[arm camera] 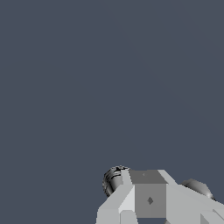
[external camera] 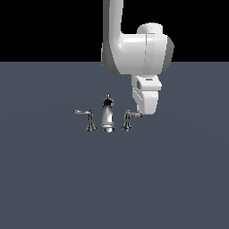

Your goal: Turn on the faucet by rotating a designated handle.

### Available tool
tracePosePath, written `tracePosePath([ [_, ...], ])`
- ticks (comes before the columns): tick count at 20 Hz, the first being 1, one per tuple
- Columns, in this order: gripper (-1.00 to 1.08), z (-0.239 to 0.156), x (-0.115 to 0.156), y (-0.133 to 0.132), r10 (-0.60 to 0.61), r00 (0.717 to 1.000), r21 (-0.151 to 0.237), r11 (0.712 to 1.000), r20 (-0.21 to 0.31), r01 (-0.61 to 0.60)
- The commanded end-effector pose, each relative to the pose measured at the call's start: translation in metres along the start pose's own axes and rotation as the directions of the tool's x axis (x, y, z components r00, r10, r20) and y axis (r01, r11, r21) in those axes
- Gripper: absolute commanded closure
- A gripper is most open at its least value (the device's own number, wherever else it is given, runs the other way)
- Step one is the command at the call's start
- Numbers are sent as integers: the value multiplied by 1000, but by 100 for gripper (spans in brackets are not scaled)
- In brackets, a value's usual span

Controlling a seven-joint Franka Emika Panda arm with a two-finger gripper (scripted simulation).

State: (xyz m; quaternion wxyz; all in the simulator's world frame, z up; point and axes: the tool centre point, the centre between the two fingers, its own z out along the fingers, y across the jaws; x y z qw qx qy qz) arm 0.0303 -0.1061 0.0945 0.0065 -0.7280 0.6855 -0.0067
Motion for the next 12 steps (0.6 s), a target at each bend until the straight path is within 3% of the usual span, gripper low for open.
tracePosePath([
  [1, 108, 0, -1, 14, 4, 1000, -15, 1000, 2, -4],
  [9, 108, 0, 0, 31, 14, 1000, -15, 1000, -1, -14],
  [12, 108, 0, -12, 36, 13, 1000, -16, 1000, -1, -13],
])
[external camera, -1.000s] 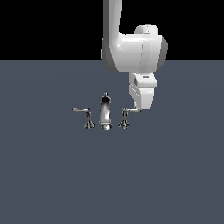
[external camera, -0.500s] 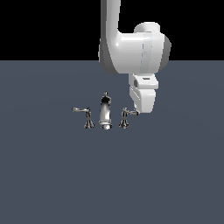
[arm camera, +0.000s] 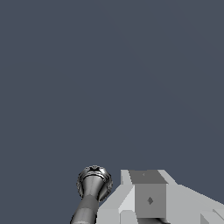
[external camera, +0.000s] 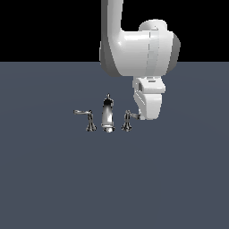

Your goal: Turn on the faucet by rotating a designated handle.

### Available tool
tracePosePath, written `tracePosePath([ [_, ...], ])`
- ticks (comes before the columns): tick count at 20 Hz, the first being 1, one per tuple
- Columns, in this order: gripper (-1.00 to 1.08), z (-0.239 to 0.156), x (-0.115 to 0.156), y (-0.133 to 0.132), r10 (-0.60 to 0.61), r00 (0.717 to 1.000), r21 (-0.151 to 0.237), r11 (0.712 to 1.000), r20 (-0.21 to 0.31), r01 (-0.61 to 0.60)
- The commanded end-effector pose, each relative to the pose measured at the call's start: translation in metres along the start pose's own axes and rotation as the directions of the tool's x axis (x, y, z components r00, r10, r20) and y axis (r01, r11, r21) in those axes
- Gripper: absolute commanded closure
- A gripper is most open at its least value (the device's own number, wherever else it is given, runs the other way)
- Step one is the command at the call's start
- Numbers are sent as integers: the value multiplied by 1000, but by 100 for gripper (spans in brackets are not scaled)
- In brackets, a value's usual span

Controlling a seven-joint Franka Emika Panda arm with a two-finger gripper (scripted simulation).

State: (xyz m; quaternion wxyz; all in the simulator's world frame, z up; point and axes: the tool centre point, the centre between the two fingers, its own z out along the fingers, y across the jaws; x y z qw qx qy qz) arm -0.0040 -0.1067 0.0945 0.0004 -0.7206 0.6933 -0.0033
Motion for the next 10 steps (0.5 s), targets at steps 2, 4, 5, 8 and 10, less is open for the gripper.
tracePosePath([
  [2, 108, 0, -18, 6, -9, 1000, -3, 1000, 3, 9],
  [4, 108, 0, -27, 10, -10, 1000, -3, 1000, 3, 10],
  [5, 108, 0, -31, 12, -11, 1000, -4, 1000, 4, 11],
  [8, 108, 0, -44, 19, -12, 1000, -4, 1000, 4, 12],
  [10, 108, 0, -49, 21, -13, 1000, -5, 1000, 4, 13],
])
